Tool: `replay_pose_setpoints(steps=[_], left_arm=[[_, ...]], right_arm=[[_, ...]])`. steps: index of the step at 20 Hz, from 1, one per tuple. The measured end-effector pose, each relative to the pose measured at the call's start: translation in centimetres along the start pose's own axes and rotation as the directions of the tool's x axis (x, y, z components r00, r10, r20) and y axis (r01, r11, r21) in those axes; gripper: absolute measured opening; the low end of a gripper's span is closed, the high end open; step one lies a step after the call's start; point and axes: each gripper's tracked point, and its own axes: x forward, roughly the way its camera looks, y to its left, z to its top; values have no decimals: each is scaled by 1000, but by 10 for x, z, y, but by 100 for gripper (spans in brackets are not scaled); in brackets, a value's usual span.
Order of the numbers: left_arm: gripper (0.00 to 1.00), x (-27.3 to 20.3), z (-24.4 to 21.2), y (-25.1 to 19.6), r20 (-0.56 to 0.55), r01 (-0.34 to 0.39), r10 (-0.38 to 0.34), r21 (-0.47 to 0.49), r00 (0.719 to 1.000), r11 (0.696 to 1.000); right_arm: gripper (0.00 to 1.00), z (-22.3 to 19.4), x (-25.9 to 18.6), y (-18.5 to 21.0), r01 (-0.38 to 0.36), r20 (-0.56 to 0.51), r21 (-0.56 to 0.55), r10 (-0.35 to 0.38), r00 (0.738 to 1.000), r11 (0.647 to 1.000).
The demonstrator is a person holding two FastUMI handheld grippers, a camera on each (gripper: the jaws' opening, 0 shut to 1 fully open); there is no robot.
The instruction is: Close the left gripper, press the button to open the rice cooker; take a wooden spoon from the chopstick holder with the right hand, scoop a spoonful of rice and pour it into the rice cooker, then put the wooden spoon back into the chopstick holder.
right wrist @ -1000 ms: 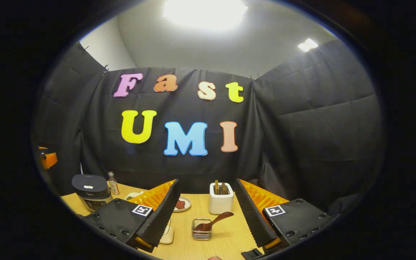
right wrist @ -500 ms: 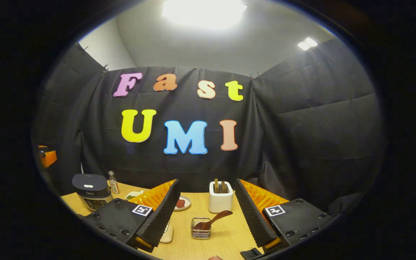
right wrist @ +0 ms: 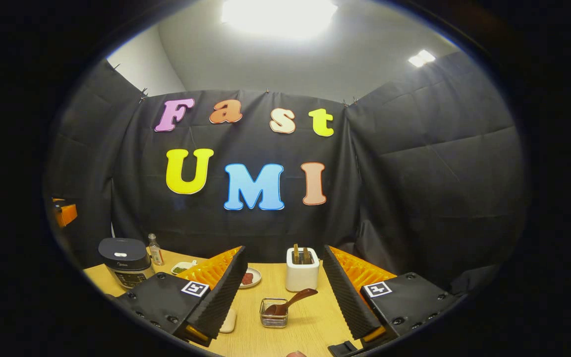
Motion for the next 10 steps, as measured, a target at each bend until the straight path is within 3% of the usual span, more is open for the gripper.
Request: replay_pose_setpoints(steps=[7,9,10], left_arm=[[91,3,10,1,24,4,-4,22,1000,1000],[79,5,11,-2,19,12,-13,18,1000,1000],[80,5,10,-4,14,16,-16,13,1000,1000]], right_arm=[[98,1,4,-2,-2,-3,7,2,1000,1000],[98,2,4,-3,-3,3,-2,3,1000,1000],[97,2,4,-3,-5,5,-5,5,1000,1000]])
